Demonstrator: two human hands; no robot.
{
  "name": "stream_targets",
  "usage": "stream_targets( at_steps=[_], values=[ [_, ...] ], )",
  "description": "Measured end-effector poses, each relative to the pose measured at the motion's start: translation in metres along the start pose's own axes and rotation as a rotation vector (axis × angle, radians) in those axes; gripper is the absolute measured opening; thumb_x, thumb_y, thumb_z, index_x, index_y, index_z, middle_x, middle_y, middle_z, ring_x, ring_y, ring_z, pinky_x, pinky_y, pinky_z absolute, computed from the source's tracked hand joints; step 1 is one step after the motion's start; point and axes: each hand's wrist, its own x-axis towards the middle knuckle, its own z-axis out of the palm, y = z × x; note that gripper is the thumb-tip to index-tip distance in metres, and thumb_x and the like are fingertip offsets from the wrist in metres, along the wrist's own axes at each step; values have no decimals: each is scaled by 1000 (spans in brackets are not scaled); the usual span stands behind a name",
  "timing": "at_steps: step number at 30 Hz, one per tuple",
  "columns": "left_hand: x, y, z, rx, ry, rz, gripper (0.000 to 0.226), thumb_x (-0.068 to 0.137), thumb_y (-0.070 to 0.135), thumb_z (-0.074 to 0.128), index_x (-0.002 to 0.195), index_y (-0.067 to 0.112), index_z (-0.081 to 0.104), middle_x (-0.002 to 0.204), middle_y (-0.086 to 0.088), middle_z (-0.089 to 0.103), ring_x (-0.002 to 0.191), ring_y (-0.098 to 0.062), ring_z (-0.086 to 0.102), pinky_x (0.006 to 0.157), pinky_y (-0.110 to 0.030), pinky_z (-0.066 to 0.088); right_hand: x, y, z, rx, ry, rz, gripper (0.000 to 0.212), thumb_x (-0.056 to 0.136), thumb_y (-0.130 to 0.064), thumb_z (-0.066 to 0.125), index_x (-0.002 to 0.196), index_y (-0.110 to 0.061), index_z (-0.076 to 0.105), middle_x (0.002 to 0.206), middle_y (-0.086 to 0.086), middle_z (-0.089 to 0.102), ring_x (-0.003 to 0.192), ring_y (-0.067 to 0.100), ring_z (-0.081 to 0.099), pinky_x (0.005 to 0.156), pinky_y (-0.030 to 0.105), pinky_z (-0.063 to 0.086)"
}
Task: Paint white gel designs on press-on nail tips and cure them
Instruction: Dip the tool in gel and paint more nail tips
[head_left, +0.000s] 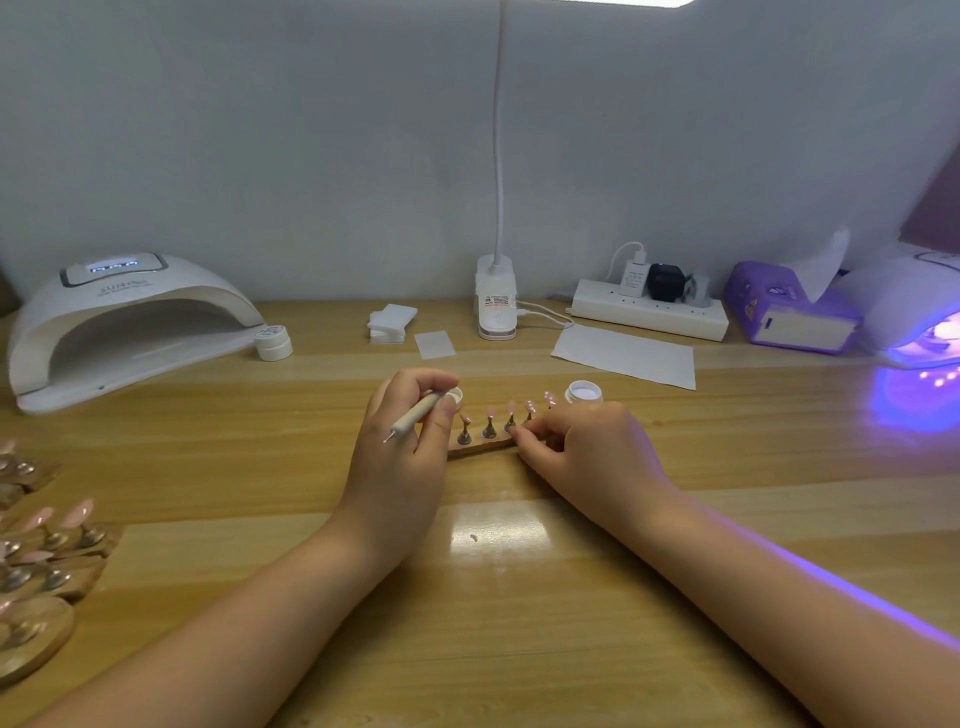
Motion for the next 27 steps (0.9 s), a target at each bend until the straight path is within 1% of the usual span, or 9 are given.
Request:
stream_targets(
  at_steps=[1, 4, 9, 13, 16, 19, 23, 25, 27],
  values=[
    [0, 0, 0, 7, 0, 6, 12, 97, 16, 52, 100, 24, 59, 102, 5, 57, 88, 1, 56, 77, -27, 51, 0, -1, 0, -1, -8, -15, 22, 92, -38, 59, 94, -24, 77, 78, -4, 70, 69, 10, 59, 64, 28, 51],
    [-1, 1, 0, 28, 0, 31, 13, 97, 15, 52, 98, 26, 58, 97, 4, 57, 81, 1, 55, 69, -13, 44, 0, -2, 0, -19, -20, -34, 24, 93, -37, 57, 96, -24, 77, 79, -4, 71, 72, 11, 60, 65, 29, 51],
    [-2, 1, 2, 65, -9, 53, 11, 96, 12, 53, 101, 19, 60, 97, 3, 57, 79, 2, 55, 69, -7, 39, 2, -3, 3, -94, -26, -15, 29, 96, -37, 51, 95, -20, 75, 81, 1, 71, 77, 18, 62, 68, 33, 51],
    [-2, 2, 2, 63, -24, 65, 12, 96, 10, 53, 101, 18, 60, 97, 0, 58, 78, 2, 55, 69, -7, 39, 3, -3, 5, -119, 2, -24, 28, 96, -36, 50, 102, -21, 74, 86, 2, 72, 84, 20, 65, 69, 34, 53],
    [-3, 4, 2, 63, -29, 77, 13, 96, 8, 53, 101, 17, 60, 95, 2, 56, 78, 5, 55, 69, -5, 38, 5, -2, 6, -124, 12, -18, 30, 97, -36, 49, 103, -20, 73, 89, 2, 73, 92, 21, 66, 72, 34, 54],
    [-4, 6, 2, 73, -31, 87, 13, 95, 7, 53, 101, 17, 60, 93, 5, 56, 80, 6, 54, 69, -4, 37, 6, -2, 6, -173, 2, -22, 33, 99, -39, 44, 106, -24, 72, 91, -1, 73, 90, 19, 66, 69, 31, 53],
    [-5, 8, 2, 81, -45, 86, 13, 95, 6, 53, 103, 14, 61, 95, 3, 57, 81, 5, 55, 70, -6, 39, 7, -1, 6, -323, -34, -97, 39, 102, -43, 32, 125, -32, 60, 113, -7, 69, 105, 15, 63, 73, 28, 52],
    [-5, 8, 2, 85, -46, 88, 13, 95, 6, 53, 103, 12, 61, 96, 3, 58, 82, 5, 55, 69, -4, 37, 8, 1, 5, -326, -32, -99, 37, 102, -43, 32, 124, -34, 60, 114, -7, 68, 108, 15, 62, 71, 27, 49],
    [-5, 9, 2, 86, -44, 90, 12, 95, 6, 54, 103, 11, 61, 96, 3, 58, 82, 7, 55, 69, -3, 37, 8, 1, 5, -307, -17, -98, 37, 101, -44, 33, 117, -33, 65, 108, -7, 70, 105, 15, 63, 70, 27, 50]
  ],
)
